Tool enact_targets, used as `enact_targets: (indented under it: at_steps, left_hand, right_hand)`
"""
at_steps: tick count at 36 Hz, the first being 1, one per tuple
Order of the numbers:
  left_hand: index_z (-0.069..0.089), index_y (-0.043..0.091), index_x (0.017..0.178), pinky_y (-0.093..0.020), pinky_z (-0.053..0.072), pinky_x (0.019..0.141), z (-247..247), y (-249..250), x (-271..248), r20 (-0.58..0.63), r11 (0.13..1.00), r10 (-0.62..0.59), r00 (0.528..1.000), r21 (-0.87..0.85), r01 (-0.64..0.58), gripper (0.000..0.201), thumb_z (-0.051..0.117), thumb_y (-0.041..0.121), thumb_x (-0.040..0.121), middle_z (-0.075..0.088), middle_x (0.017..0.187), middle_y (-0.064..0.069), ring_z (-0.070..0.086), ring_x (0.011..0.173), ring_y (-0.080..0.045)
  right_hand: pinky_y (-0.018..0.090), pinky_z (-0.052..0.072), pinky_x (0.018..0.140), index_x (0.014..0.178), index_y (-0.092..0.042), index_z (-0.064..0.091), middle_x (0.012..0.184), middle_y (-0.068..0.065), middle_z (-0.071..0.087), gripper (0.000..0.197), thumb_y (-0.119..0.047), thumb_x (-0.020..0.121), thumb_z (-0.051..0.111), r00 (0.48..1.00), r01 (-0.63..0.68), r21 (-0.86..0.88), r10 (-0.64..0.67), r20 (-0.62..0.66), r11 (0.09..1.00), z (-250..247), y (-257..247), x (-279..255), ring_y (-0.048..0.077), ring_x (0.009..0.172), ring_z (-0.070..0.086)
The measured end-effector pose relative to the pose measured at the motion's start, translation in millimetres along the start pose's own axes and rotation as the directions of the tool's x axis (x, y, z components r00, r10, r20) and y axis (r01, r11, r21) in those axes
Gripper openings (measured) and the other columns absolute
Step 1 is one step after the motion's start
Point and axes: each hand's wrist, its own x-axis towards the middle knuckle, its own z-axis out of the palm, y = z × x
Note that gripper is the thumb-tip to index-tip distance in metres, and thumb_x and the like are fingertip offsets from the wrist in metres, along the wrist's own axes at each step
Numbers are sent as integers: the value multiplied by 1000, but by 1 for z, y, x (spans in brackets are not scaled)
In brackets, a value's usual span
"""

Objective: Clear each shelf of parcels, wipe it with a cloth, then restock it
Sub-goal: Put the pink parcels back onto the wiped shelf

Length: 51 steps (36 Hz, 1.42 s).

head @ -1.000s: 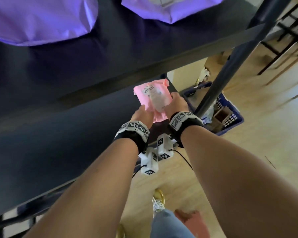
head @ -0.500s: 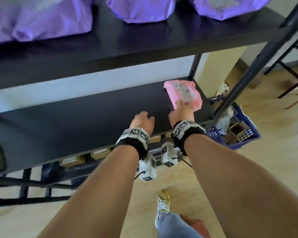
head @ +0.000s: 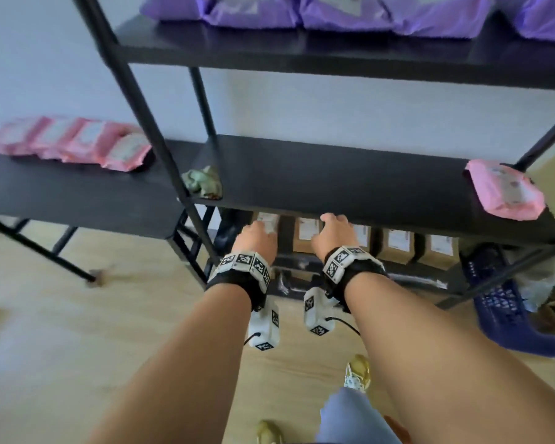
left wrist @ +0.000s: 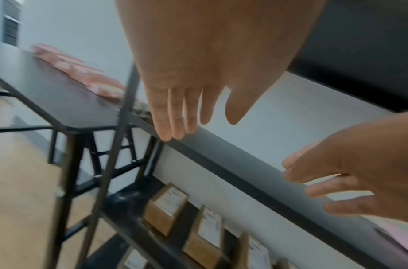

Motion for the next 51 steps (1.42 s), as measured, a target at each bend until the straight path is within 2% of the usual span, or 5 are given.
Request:
enact_targets:
  at_steps: [8,13,29,41,51]
  left_hand:
    - [52,7,120,-39,47,88,-64,-128,-17,-88,973,-219,972,-93,211,35,42,30,95,58,121,-17,55,109,-35]
    - [42,8,135,-38,40,98,-89,-183,-11,-108,943,-313,944,-154,295,41,40,28,99,50,135,-17,50,121,-33]
    - [37,12,142,-38,37,104,-181,-288,96,-121,862,-485,866,-235,450,46,36,31,100,48,139,-15,47,127,-31]
    - [40,14,141,-34,41,97,-228,-343,188,-103,874,-454,885,-248,419,46,40,30,97,48,138,-10,50,122,-26]
    - [44,12,138,-37,42,98,-279,-374,328,-6,954,-263,965,-153,259,44,43,23,95,47,136,-12,49,122,-29]
  right_hand:
    - [38,47,97,133,-16,52,134,9,49,47,-15,86,53,962,211,-27,-203,183,977,69,-112,-35,30,122,49]
    - [41,45,100,134,-17,49,134,10,47,47,-16,88,51,919,297,-53,-271,286,953,108,-168,-35,29,123,48]
    - [40,42,101,135,-20,48,137,9,45,47,-14,88,48,854,399,-11,-367,368,917,193,-354,55,32,124,48]
    - [37,42,96,138,-19,45,138,8,45,49,-13,90,47,868,368,-72,-315,384,927,247,-433,120,29,125,47]
    - [37,46,89,137,-16,47,134,11,47,46,-16,91,48,954,125,-140,-80,290,982,287,-493,201,31,119,52]
